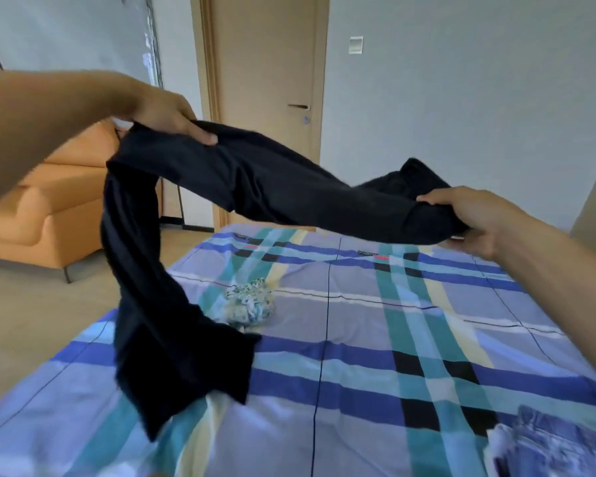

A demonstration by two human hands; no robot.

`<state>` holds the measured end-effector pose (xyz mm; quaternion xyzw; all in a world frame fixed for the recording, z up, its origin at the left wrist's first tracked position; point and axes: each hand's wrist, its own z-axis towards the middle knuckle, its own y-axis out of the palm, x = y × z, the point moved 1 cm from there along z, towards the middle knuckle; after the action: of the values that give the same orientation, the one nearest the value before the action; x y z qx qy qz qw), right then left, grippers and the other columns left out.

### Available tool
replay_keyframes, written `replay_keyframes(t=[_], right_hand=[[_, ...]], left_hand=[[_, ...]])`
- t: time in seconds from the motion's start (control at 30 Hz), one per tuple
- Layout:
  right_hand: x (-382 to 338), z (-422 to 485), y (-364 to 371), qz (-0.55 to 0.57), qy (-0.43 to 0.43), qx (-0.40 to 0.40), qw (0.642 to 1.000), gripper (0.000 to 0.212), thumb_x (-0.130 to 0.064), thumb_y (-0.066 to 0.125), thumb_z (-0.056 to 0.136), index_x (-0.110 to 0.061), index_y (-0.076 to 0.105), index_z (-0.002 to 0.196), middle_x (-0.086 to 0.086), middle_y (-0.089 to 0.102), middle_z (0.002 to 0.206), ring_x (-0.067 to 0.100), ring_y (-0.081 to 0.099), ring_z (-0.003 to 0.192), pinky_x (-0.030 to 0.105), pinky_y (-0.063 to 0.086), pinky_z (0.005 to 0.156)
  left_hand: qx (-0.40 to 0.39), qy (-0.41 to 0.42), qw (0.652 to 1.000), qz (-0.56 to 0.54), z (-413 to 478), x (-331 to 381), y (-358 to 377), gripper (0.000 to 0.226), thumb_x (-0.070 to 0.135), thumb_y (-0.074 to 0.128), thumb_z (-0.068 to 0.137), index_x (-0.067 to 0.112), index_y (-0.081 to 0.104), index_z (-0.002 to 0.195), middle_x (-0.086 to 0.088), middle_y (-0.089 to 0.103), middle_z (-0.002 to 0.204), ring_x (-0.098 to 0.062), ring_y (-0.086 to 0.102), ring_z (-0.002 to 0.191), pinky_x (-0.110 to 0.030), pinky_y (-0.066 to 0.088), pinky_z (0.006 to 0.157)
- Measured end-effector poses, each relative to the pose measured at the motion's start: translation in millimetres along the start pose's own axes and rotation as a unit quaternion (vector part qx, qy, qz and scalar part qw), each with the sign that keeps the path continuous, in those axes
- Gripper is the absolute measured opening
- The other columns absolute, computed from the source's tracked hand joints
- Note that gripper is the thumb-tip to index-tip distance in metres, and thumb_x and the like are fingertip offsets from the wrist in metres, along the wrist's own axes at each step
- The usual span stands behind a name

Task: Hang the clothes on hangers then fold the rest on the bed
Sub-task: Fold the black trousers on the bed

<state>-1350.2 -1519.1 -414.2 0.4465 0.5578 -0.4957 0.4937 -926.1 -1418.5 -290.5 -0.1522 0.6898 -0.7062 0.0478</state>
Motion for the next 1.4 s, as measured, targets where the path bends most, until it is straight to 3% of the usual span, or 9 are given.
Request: replay_keyframes(t=[0.2,0.33,0.47,0.67,0.83,0.9,1.03,1.23,1.4], right_hand=[[111,-33,-7,-0.113,0.069,0.022,0.991,0.039,-0.022,0.083,0.079,-0.005,0.066,0.11,0.01,0.07,0.105,0.022,0.065,0.086,0.032,0.052,0.066],[179,-53,-20,-0.181,0.126,0.005,0.975,0.04,-0.019,0.081,0.083,-0.001,0.063,0.114,0.012,0.068,0.098,0.026,0.066,0.084,0.032,0.053,0.063],[213,-64,-31,-0.226,0.149,-0.014,0.963,0.047,-0.019,0.074,0.09,0.0,0.051,0.126,0.014,0.061,0.105,0.029,0.062,0.088,0.032,0.046,0.058],[208,-60,-96,-0.329,0.114,0.002,0.937,0.036,-0.016,0.079,0.083,-0.004,0.062,0.112,0.018,0.068,0.105,0.032,0.066,0.09,0.039,0.053,0.077],[227,-64,-172,-0.484,0.137,-0.003,0.864,0.068,-0.034,0.094,0.037,-0.004,0.066,0.092,0.02,0.073,0.092,0.039,0.07,0.087,0.049,0.055,0.081],[265,-52,-209,-0.531,0.141,0.016,0.835,0.078,-0.024,0.1,0.036,-0.009,0.059,0.101,0.023,0.067,0.1,0.042,0.065,0.095,0.05,0.051,0.088],[328,0,-239,-0.648,0.054,0.025,0.759,0.122,-0.059,0.08,0.029,-0.013,0.047,0.137,0.021,0.061,0.102,0.044,0.058,0.088,0.064,0.052,0.083],[246,-55,-4,-0.599,-0.113,-0.099,0.786,0.085,-0.056,0.08,0.074,-0.034,0.042,0.147,0.004,0.054,0.135,0.029,0.054,0.125,0.048,0.046,0.103],[272,-81,148,-0.472,-0.173,-0.298,0.811,0.063,-0.043,0.078,0.082,-0.03,0.052,0.138,-0.012,0.053,0.133,0.009,0.049,0.127,0.03,0.038,0.109]], left_hand=[[-0.134,-0.001,0.986,0.097,24,6,180,0.043,0.06,0.062,0.09,0.021,0.069,0.108,-0.001,0.064,0.12,-0.026,0.06,0.111,-0.038,0.045,0.103],[-0.145,0.12,0.982,-0.014,2,50,338,0.054,0.044,0.063,0.095,0.016,0.052,0.14,-0.005,0.053,0.144,-0.025,0.051,0.13,-0.031,0.036,0.109],[-0.134,0.242,0.946,-0.168,-68,117,436,0.086,0.082,0.058,0.074,0.026,0.051,0.139,0.004,0.052,0.139,-0.016,0.05,0.128,-0.036,0.038,0.112],[-0.08,0.321,0.939,-0.094,-108,152,490,0.09,0.053,0.069,0.08,0.029,0.025,0.155,0.006,0.026,0.16,-0.018,0.034,0.142,-0.036,0.029,0.118],[-0.137,0.359,0.92,-0.076,-114,149,495,0.074,0.052,0.064,0.09,0.023,0.036,0.152,0.001,0.037,0.154,-0.02,0.037,0.14,-0.036,0.03,0.117],[-0.183,0.373,0.907,-0.068,-116,141,493,0.071,0.055,0.062,0.092,0.023,0.039,0.151,0.0,0.036,0.155,-0.019,0.033,0.142,-0.039,0.029,0.118],[-0.145,0.336,0.928,-0.063,-107,102,483,0.062,0.053,0.061,0.093,0.024,0.045,0.145,0.001,0.038,0.152,-0.02,0.033,0.141,-0.04,0.031,0.116],[-0.099,0.179,0.978,0.038,-94,12,464,0.062,0.053,0.074,0.078,0.024,0.045,0.125,0.002,0.04,0.121,-0.023,0.041,0.113,-0.034,0.039,0.083],[-0.111,0.097,0.973,0.175,-102,-46,473,0.076,0.057,0.074,0.075,0.023,0.037,0.132,0.0,0.041,0.126,-0.025,0.043,0.119,-0.036,0.037,0.091]])
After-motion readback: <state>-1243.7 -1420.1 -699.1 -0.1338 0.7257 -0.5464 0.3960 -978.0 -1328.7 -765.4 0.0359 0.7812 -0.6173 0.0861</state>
